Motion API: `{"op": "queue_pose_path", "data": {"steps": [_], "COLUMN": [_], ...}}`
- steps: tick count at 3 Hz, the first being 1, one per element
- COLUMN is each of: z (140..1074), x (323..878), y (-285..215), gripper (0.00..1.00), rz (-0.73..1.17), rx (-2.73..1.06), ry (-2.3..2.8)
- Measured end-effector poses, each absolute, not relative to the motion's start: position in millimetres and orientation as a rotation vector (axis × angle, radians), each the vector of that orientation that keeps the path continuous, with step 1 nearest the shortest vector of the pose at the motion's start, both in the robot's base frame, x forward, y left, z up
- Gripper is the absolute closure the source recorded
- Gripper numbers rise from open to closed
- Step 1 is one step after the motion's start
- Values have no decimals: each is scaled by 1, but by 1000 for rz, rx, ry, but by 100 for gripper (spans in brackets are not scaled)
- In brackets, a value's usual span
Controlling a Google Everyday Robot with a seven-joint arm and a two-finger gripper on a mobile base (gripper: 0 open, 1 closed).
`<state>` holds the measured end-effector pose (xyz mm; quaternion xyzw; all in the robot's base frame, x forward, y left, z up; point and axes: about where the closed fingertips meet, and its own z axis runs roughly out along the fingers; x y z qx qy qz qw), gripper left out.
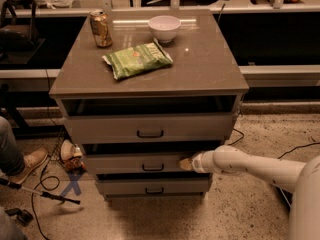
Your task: Close middle drawer
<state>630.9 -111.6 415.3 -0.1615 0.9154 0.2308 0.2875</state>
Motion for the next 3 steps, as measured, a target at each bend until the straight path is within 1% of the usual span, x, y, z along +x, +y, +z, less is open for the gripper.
{"op": "queue_pose_path", "data": {"steps": [3], "z": [415], "x": [625], "y": [-113], "gripper": [100], "rz": [616], "rx": [-431], "ry": [2445]}}
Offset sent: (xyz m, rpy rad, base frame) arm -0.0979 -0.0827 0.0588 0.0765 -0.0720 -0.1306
